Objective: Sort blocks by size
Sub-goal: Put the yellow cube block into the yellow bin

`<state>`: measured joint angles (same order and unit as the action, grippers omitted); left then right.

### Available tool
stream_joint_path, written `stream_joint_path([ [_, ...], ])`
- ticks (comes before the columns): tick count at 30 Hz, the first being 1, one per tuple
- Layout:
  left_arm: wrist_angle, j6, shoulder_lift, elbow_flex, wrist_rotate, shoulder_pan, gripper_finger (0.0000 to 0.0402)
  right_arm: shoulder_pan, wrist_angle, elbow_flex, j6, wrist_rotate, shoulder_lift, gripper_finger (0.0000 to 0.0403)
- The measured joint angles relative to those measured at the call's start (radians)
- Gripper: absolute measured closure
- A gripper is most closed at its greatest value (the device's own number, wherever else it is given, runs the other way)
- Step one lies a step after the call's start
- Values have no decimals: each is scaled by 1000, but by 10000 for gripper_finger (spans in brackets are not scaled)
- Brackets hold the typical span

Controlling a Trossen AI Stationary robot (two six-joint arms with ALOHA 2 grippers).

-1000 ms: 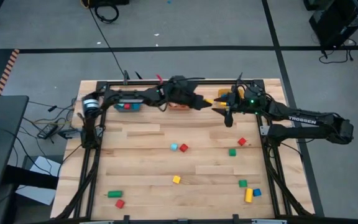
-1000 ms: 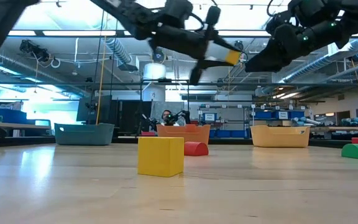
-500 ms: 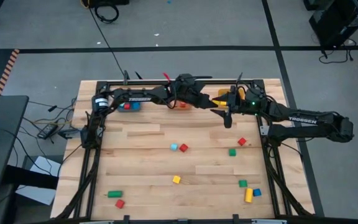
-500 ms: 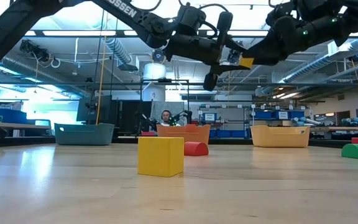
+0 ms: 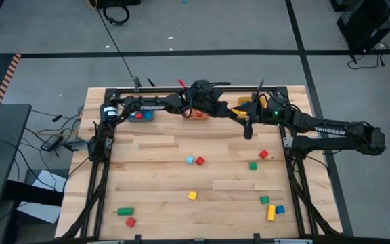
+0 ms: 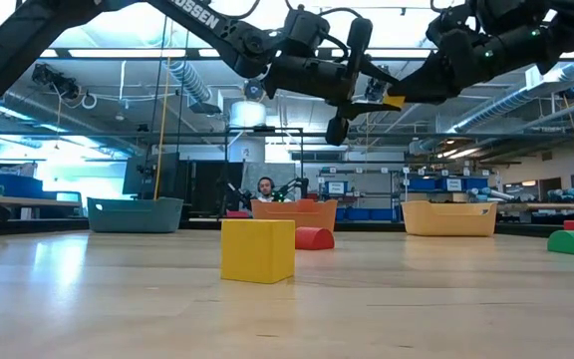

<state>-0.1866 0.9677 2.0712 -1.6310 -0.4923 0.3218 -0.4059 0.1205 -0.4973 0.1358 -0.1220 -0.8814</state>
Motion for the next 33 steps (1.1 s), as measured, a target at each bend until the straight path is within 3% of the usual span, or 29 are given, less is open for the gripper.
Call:
stream_joint_path([
  [6,-4,34,0,0,-1,-1,254,13,0,0,-16,0,0,192],
  [33,-51,140,-2,0,-78,5,254,14,30,0,43,25,0,206],
])
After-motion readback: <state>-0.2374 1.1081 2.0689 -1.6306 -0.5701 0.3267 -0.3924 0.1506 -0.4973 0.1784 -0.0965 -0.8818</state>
